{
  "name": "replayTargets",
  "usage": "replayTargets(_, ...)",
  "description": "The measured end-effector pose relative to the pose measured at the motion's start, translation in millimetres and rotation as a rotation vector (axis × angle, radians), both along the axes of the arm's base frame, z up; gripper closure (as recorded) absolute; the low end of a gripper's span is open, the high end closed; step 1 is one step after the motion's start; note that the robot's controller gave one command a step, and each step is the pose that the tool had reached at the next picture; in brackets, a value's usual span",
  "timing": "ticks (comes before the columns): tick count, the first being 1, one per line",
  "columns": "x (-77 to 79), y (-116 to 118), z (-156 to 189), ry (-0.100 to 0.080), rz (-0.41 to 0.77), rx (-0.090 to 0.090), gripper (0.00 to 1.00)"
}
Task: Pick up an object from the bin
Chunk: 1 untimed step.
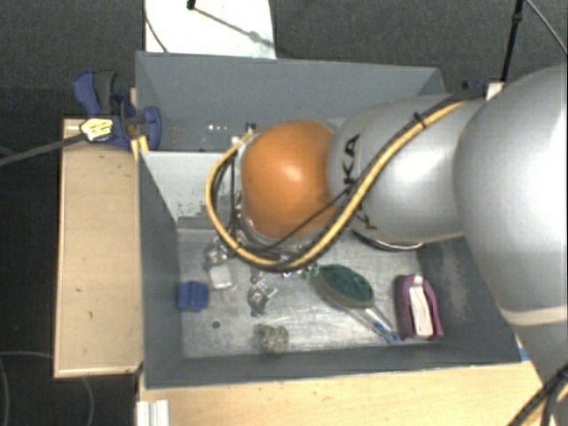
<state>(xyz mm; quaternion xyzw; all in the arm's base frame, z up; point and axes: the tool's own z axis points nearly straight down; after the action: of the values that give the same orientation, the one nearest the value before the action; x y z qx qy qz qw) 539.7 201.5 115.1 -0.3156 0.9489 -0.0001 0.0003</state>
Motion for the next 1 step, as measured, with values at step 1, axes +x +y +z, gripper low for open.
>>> replayTargets(1,17.3,38.3,-32.4,-0.003,0.108,0.003,0.00)
